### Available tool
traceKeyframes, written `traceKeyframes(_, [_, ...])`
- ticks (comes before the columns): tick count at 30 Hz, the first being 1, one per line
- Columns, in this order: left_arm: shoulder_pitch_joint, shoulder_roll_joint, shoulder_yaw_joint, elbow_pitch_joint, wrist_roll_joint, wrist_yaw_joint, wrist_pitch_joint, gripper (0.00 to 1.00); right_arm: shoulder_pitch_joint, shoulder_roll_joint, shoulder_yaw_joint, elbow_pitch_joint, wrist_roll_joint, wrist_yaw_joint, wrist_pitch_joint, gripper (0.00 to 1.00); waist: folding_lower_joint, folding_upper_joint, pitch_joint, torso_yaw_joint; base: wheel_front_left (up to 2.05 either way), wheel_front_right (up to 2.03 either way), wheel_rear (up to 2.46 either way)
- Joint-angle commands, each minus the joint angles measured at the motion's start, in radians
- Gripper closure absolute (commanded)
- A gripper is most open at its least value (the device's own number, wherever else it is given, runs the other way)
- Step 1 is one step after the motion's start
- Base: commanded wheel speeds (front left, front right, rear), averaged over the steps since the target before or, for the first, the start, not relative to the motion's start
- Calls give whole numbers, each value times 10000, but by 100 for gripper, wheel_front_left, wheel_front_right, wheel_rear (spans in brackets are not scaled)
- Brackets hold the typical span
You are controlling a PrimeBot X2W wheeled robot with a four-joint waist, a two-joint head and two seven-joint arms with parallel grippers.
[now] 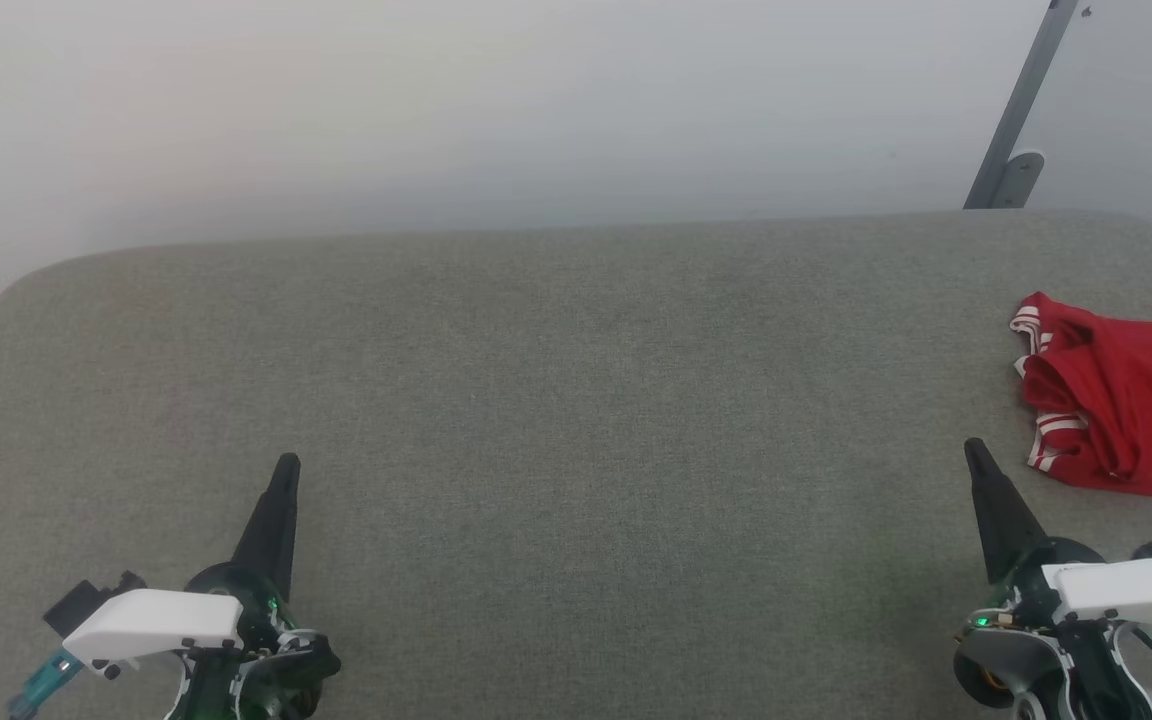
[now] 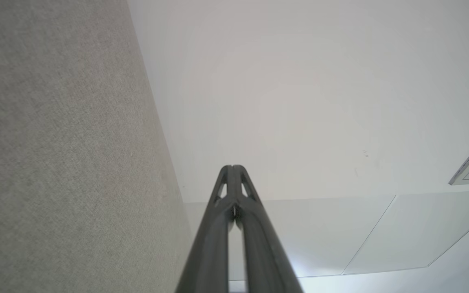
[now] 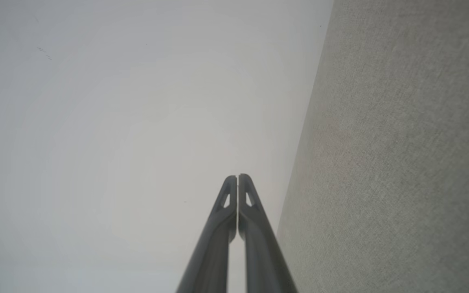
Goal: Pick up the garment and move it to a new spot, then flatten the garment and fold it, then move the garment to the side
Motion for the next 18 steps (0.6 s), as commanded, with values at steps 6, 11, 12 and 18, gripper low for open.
traceKeyframes(6, [-104,-27,34,-4,-27,-49,40,100,-58,36,-16,-49,40,4,28,100,0,0,0,0,0,0,0])
traceKeyframes(11, [-104,-27,33,-4,-28,-50,40,100,-57,36,-15,-49,40,4,27,100,0,0,0,0,0,0,0])
traceKeyframes(12, [-104,-27,32,-4,-28,-50,40,100,-56,36,-17,-49,41,4,27,100,0,0,0,0,0,0,0])
traceKeyframes(18, [-103,-27,31,-5,-30,-50,38,100,-56,36,-16,-48,41,4,27,100,0,0,0,0,0,0,0])
